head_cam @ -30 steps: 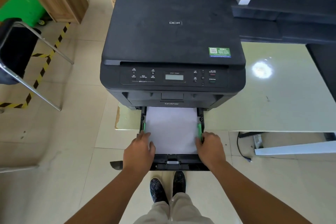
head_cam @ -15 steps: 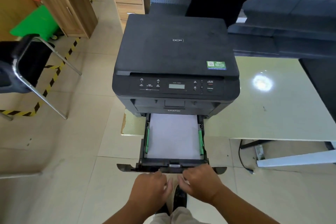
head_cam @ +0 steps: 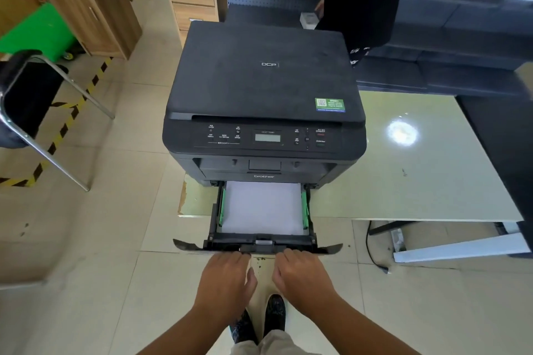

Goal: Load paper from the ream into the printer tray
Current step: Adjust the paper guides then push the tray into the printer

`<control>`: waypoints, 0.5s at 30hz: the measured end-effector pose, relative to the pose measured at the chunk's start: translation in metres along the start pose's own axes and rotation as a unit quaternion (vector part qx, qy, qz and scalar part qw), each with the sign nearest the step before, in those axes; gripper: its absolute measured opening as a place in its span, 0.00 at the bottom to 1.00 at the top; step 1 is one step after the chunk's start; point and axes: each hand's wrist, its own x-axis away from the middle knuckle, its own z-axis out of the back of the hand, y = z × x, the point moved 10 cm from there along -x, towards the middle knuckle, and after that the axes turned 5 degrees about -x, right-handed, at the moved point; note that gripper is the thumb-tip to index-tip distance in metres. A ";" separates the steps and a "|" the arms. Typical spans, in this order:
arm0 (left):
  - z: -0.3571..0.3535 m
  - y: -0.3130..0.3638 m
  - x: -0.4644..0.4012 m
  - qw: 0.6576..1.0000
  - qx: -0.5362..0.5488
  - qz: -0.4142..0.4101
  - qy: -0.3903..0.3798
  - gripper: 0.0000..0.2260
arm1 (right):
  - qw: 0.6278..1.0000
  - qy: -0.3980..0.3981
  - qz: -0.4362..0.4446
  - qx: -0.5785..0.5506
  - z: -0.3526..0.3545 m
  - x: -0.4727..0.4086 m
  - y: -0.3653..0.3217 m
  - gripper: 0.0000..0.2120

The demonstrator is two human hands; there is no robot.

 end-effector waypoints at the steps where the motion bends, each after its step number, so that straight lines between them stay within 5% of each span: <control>1: 0.003 -0.001 -0.006 1.000 0.002 0.001 0.009 0.12 | 1.000 -0.003 -0.016 -0.008 0.000 -0.002 0.004 0.05; 2: 0.003 -0.001 -0.011 1.000 0.001 0.000 0.012 0.14 | 0.999 -0.009 -0.036 -0.013 -0.002 -0.004 0.010 0.04; 7: 0.000 -0.009 -0.037 1.000 0.000 -0.005 -0.010 0.29 | 0.988 -0.077 -0.136 -0.012 -0.010 -0.022 0.047 0.34; 15: 0.016 -0.018 -0.087 0.998 0.051 0.020 0.014 0.25 | 0.979 -0.096 -0.170 -0.065 0.007 -0.075 0.074 0.28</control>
